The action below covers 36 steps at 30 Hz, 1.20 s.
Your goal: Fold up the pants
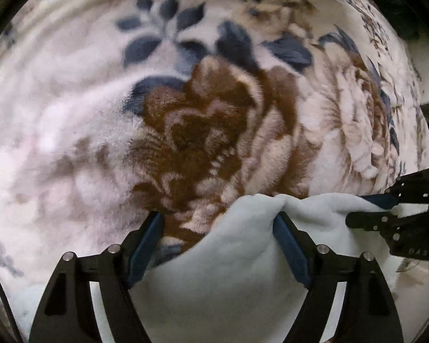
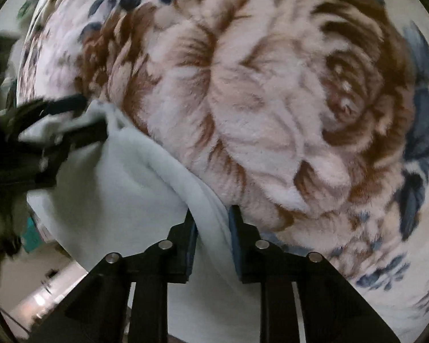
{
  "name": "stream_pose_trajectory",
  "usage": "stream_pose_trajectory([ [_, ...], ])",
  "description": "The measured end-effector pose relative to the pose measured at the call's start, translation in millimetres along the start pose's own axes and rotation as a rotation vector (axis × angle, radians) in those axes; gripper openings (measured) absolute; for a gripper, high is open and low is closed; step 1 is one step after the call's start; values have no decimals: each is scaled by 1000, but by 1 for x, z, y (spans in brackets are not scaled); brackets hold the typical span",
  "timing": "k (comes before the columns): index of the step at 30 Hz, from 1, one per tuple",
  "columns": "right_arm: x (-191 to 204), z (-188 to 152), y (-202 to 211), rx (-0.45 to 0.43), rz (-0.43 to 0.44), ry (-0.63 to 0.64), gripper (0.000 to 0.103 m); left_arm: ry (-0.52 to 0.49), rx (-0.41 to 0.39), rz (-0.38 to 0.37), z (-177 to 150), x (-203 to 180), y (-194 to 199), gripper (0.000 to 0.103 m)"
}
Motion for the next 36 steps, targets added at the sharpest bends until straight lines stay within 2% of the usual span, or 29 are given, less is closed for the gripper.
stream_pose_trajectory([
  [1, -1, -2, 7, -26, 23, -34, 28, -11, -23, 18, -8, -4, 3, 80],
  [3, -4, -11, 26, -122, 66, -108, 43, -4, -78, 60, -22, -12, 24, 81],
  [4, -11, -20, 38, -186, 67, -158, 65, 7, -85, 61, -31, -16, 30, 87],
  [5, -18, -31, 52, -250, 61, -204, 79, 22, -89, 48, -40, -19, 35, 98],
  [7, -33, -66, 72, -362, 57, -286, 80, 65, -94, 29, -66, -23, 45, 100],
  [9, -47, -114, 78, -399, 37, -407, 80, 122, -110, 54, -94, -18, 54, 100],
  [11, -50, -169, 66, -408, 51, -565, 80, 219, -115, 57, -131, -5, 63, 100],
  [13, -42, -228, 47, -402, 118, -734, 80, 337, -100, 62, -169, 16, 71, 100],
  [15, -23, -271, 17, -378, 210, -853, 80, 434, -67, 56, -204, 26, 67, 100],
  [16, -14, -288, -2, -365, 262, -897, 80, 498, -42, 50, -226, 34, 60, 100],
  [18, 0, -304, -35, -348, 357, -960, 80, 584, -6, 26, -250, 46, 48, 99],
  [19, 5, -309, -50, -344, 423, -997, 79, 634, 5, 7, -258, 52, 41, 96],
  [21, 20, -307, -68, -384, 490, -1040, 74, 718, 8, -31, -266, 61, 28, 84],
  [22, 22, -302, -72, -417, 511, -1044, 66, 750, -2, -60, -264, 63, 22, 73],
  [23, 21, -293, -75, -442, 498, -1037, 49, 770, -13, -67, -262, 65, 17, 56],
  [24, 21, -282, -78, -443, 468, -1031, 37, 783, -23, -65, -258, 65, 11, 47],
  [25, 17, -281, -80, -435, 416, -1024, 19, 802, -34, -84, -256, 65, 8, 34],
  [26, 15, -281, -80, -430, 404, -1032, 17, 819, -49, -91, -254, 66, 7, 22],
  [28, 16, -287, -77, -426, 395, -1041, 14, 831, -76, -84, -258, 70, 12, 14],
  [29, 21, -289, -74, -415, 372, -1018, 13, 818, -83, -72, -261, 72, 15, 13],
  [32, 19, -294, -69, -387, 322, -973, 13, 754, -76, -26, -275, 81, 14, 13],
  [36, 11, -286, -90, -344, 326, -962, 16, 722, -59, -1, -272, 74, 4, 13],
])
Point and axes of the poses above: each gripper's, at about its wrist camera, not at the fingertips, and y roughly against the way its jaws point, x to its left, z to its top, the point moved 10 cm from there along -y, roughly the way its jaws point, and after that the axes turned 13 degrees about y, right-handed, at the moved point
